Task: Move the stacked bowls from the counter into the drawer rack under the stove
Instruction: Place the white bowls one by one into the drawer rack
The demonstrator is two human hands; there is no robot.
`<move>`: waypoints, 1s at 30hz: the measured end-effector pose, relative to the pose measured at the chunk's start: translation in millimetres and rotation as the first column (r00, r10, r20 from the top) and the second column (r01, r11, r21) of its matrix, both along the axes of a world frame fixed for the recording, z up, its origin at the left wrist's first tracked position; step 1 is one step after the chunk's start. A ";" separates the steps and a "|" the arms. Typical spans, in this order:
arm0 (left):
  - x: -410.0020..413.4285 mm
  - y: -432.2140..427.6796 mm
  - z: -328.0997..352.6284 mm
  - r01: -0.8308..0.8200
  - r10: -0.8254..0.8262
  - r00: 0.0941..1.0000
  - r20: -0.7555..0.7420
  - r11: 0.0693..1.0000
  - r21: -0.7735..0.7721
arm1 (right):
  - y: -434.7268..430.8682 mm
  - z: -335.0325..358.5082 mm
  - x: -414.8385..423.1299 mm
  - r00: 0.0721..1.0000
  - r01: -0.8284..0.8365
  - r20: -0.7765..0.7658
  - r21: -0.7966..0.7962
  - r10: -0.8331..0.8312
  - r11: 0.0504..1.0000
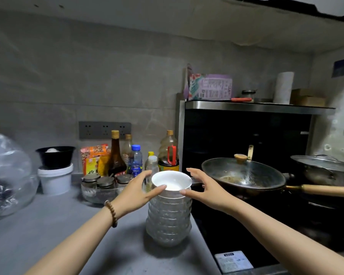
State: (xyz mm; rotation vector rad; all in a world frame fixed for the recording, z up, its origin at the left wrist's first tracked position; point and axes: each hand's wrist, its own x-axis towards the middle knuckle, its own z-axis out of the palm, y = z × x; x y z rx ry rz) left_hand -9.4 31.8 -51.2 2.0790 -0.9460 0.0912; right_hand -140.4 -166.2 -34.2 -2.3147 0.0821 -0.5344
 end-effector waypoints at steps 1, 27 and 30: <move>0.2 -2.2 -2.1 0.011 -0.011 1.000 -0.020 1.000 -0.003 | -0.9 -1.7 1.7 1.000 -0.006 -0.013 0.028 0.006 1.000; -12.8 -28.5 8.8 0.191 -0.227 0.971 -0.070 0.921 -0.340 | 0.1 7.8 -1.6 0.941 -0.050 0.336 0.263 -0.042 0.964; -30.1 -39.6 13.9 0.245 -0.296 0.953 -0.062 0.876 -0.414 | -3.6 18.3 -18.5 0.911 -0.056 0.406 0.308 -0.078 0.950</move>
